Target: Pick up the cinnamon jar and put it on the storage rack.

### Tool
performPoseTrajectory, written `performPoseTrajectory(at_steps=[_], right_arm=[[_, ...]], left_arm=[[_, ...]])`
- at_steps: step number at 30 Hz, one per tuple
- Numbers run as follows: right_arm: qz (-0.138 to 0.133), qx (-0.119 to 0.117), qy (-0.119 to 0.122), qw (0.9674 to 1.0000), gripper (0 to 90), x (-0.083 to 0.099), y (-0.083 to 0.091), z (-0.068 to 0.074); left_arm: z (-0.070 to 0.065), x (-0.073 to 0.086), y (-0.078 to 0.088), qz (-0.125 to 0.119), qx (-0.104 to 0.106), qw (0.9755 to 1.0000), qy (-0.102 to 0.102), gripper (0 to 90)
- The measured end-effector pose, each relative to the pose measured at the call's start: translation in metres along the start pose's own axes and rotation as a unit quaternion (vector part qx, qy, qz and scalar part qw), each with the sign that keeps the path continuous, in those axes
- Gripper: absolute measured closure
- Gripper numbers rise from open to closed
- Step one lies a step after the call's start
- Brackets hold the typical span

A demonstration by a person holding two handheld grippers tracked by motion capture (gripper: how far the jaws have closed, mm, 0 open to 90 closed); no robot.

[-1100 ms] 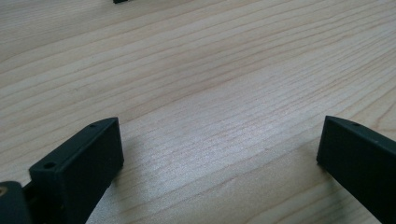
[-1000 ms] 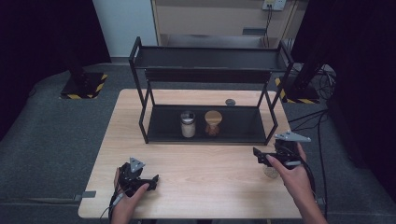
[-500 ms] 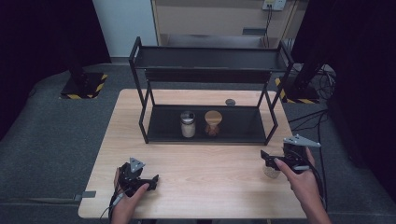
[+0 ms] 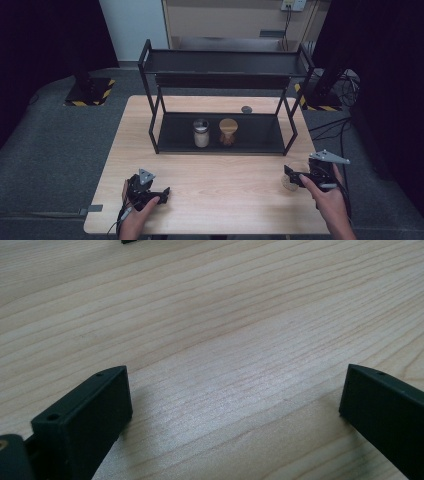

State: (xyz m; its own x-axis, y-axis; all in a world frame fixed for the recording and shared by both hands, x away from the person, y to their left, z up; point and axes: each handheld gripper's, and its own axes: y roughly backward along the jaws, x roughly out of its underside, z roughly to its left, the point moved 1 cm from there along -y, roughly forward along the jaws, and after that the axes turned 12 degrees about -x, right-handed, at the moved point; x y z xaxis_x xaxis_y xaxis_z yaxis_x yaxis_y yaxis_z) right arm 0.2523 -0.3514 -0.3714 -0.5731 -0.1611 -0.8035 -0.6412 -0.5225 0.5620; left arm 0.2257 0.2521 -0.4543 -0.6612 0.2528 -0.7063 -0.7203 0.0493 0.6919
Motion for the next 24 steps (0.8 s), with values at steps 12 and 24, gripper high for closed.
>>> performPoseTrajectory(at_steps=[12,24], right_arm=[[0.009,0.009,-0.001,0.9999,3.0,0.015,-0.001,-0.002],[0.011,0.009,-0.007,0.9999,2.9,0.028,0.0,-0.007]], left_arm=[[0.0,0.0,0.0,0.0,0.0,1.0,0.0,0.0],[0.0,0.0,0.0,0.0,0.0,1.0,0.0,0.0]])
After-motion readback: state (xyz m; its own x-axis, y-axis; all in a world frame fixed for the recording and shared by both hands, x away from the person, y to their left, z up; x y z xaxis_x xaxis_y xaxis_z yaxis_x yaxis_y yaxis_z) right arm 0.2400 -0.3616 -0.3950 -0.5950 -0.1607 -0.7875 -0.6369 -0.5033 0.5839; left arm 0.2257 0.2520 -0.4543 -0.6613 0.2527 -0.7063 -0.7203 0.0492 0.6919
